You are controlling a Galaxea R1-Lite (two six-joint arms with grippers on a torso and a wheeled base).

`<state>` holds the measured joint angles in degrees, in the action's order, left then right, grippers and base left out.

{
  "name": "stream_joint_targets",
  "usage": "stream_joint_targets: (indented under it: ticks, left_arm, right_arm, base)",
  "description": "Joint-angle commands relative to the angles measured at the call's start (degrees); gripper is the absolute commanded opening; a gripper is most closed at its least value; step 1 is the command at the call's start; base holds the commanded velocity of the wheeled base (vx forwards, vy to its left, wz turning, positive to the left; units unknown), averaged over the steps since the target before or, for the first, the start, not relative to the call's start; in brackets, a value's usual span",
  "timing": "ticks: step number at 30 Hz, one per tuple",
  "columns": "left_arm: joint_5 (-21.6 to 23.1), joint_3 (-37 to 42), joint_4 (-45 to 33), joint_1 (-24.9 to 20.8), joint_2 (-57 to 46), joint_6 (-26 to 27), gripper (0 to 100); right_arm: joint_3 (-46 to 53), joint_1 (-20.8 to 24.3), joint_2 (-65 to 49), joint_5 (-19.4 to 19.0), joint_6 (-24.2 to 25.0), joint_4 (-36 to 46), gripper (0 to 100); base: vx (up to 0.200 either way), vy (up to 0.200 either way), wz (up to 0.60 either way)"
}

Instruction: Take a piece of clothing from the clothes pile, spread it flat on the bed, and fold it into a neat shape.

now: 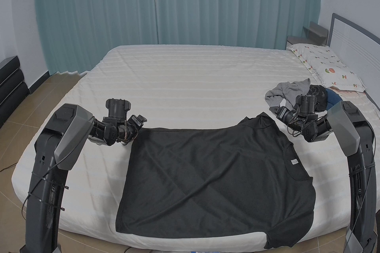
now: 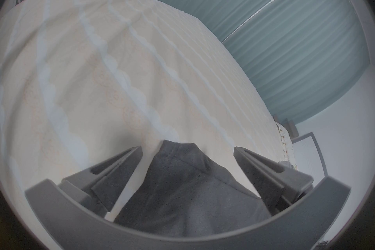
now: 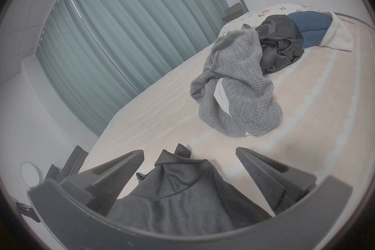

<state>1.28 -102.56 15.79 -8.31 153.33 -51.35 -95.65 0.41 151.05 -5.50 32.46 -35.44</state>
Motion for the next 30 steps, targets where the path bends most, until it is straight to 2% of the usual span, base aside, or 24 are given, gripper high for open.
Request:
stream_joint_targets:
  ticks: [1, 6, 10, 14, 25, 26, 30]
  left_arm:
    - [0.0, -1.7, -0.5, -0.1, 2.8, 0.3, 0]
    - [-0.8, -2.5, -0.5, -0.1, 3.0, 0.3, 0]
    - [-5.3, -4.8, 0.5, 0.0, 4.3, 0.0, 0]
    - [-7.4, -5.9, 0.8, 0.0, 5.0, 0.0, 0]
    - [-7.7, -5.8, 0.8, 0.0, 4.9, -0.1, 0]
    - [-7.7, -5.8, 0.8, 0.0, 4.8, -0.1, 0]
    - [-7.7, -5.8, 0.8, 0.0, 4.7, -0.1, 0]
  right_arm:
    - [1.3, 0.3, 0.1, 0.0, -0.5, -1.8, 100]
    - [3.1, 0.3, 0.0, -0.7, -1.3, -2.6, 100]
    - [4.0, 0.1, 0.7, -2.8, -4.8, -5.0, 100]
    - [4.0, 0.6, 2.5, -3.0, -7.6, -7.3, 100]
    - [0.7, 1.5, 6.6, -3.0, -9.0, -7.0, 100]
    - [0.5, 1.5, 6.7, -3.1, -9.0, -7.1, 0]
    - [0.5, 1.3, 6.5, -3.3, -8.6, -7.6, 0]
  base:
    - [0.000, 0.000, 0.00]
    - [0.000, 0.000, 0.00]
    - [0.000, 0.000, 0.00]
    - [0.000, 0.000, 0.00]
    - [0.000, 0.000, 0.00]
    - [0.000, 0.000, 0.00]
    - [0.000, 0.000, 0.00]
